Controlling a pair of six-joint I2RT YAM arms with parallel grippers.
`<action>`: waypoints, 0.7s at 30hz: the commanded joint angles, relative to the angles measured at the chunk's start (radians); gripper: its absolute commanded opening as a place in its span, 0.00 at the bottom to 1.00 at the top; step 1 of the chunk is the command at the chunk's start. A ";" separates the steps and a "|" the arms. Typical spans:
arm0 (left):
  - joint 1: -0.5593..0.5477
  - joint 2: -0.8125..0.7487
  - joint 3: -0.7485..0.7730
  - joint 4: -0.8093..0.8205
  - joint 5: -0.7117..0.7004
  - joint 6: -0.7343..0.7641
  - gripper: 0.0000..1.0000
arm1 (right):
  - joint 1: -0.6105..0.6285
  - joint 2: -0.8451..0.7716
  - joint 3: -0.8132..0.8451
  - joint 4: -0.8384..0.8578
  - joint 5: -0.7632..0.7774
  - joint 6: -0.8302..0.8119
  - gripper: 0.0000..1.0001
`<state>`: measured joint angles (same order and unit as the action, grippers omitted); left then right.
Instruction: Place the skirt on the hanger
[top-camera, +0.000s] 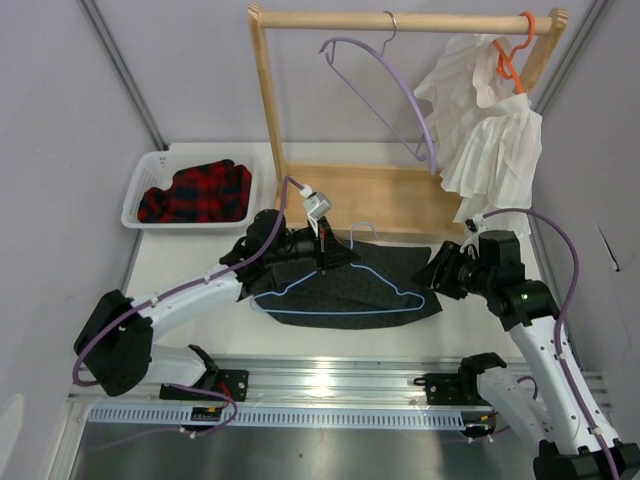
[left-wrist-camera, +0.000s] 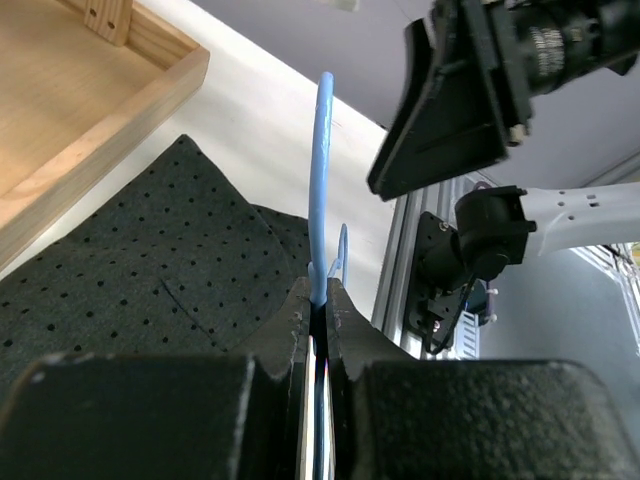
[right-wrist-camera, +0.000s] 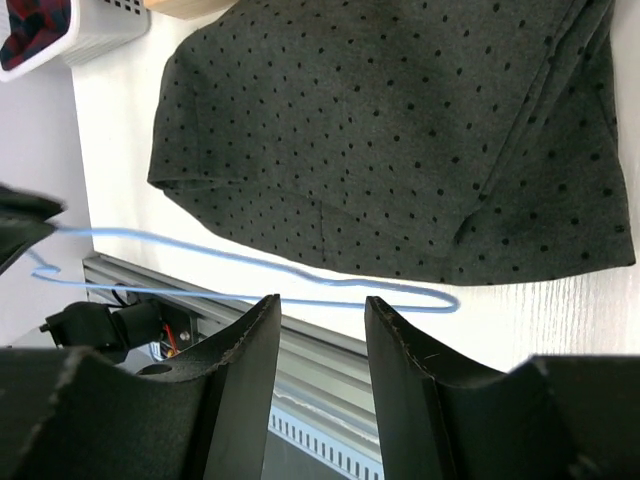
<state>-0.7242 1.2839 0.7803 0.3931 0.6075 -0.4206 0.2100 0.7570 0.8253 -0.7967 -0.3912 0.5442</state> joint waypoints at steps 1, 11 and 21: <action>-0.003 0.061 -0.018 0.176 0.029 -0.041 0.00 | 0.028 -0.028 -0.018 -0.006 0.041 0.016 0.45; -0.004 0.196 -0.035 0.253 0.023 -0.064 0.00 | 0.150 -0.009 -0.179 0.111 0.126 0.097 0.45; -0.003 0.258 -0.076 0.319 -0.003 -0.053 0.00 | 0.232 0.074 -0.320 0.318 0.166 0.129 0.48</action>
<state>-0.7246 1.5272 0.7136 0.6174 0.6060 -0.4805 0.4278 0.8227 0.5270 -0.6014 -0.2569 0.6563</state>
